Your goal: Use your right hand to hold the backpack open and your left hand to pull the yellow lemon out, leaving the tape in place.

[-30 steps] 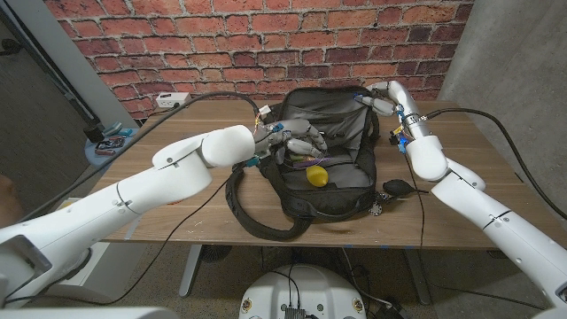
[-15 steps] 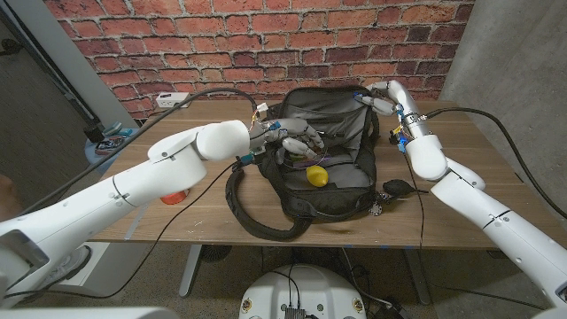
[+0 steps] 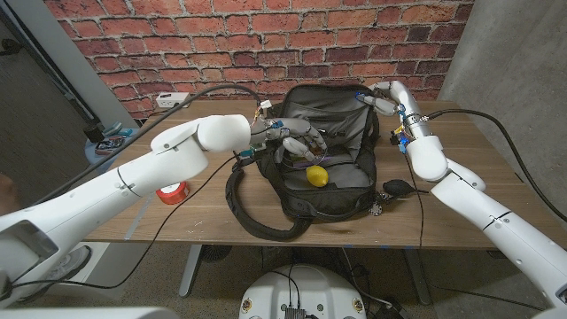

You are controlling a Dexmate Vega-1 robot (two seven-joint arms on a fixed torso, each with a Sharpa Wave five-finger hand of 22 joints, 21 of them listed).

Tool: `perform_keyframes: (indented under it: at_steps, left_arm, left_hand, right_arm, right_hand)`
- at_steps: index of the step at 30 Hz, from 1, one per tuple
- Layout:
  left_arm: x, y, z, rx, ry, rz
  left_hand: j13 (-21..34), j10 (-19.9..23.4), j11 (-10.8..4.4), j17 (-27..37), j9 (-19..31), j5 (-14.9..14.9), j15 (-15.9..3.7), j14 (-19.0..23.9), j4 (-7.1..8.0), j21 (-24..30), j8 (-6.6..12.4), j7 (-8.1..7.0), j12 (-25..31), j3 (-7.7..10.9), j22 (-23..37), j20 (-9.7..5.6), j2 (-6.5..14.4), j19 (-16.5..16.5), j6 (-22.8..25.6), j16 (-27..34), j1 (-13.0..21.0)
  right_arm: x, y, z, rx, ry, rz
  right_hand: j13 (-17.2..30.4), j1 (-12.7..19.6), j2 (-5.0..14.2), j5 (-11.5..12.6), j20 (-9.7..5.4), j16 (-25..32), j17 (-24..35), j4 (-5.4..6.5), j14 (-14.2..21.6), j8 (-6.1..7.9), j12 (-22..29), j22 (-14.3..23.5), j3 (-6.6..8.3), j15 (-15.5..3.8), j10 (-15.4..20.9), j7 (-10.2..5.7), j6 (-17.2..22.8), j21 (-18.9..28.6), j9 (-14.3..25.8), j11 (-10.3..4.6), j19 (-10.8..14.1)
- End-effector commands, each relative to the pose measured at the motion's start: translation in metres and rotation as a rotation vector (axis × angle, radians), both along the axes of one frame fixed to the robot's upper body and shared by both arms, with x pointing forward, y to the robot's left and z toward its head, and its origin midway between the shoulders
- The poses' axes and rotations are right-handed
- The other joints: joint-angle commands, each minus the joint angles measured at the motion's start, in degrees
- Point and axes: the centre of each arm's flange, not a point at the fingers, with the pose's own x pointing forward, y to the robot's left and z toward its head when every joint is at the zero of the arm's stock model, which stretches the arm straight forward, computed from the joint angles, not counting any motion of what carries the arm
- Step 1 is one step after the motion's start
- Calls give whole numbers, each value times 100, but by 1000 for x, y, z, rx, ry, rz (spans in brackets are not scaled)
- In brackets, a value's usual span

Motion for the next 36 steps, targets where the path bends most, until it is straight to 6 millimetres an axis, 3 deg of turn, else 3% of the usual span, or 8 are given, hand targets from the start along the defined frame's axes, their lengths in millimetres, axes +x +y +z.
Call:
perform_keyframes:
  at_steps: [1,5,12,36]
  left_arm:
    - [4,-3,4,91,3,-15]
    - [5,-3,7,128,-7,-14]
    - [7,-6,8,211,-36,-26]
    - [13,-13,3,363,-88,-54]
  left_hand:
    - [-24,-89,-5,-12,2,-29,-19,-97,1,-21,-1,4,-55,-21,11,-9,32,-77,-82,-65,212]
    - [-79,-165,-33,-45,-16,-24,-13,-183,-19,-30,7,-11,-120,12,6,-4,71,-158,-185,-135,543]
    - [-135,-276,-80,-76,-30,-48,-13,-308,-7,-44,10,-36,-196,-23,1,-13,44,-250,-290,-222,793]
    - [-230,-433,-127,-110,-50,-130,-51,-495,59,-81,5,-96,-299,-156,-10,-94,34,-438,-521,-358,1081]
  right_arm:
    - [3,-3,0,25,4,0]
    - [5,-3,0,27,3,1]
    - [5,-3,1,34,0,0]
    - [4,-6,-4,83,1,2]
  right_hand:
    - [17,-1,60,28,-468,0,28,-8,75,11,-5,15,-20,-730,14,-1,33,7,10,33,30]
    - [25,2,61,27,-465,0,32,-10,81,11,-3,15,-24,-734,10,-3,37,7,10,34,32]
    - [26,1,65,27,-457,-5,38,-8,86,8,-5,15,-32,-727,11,-9,35,6,10,44,33]
    - [27,7,72,26,-452,-33,52,-9,87,5,-11,15,-49,-728,13,0,45,10,11,55,52]
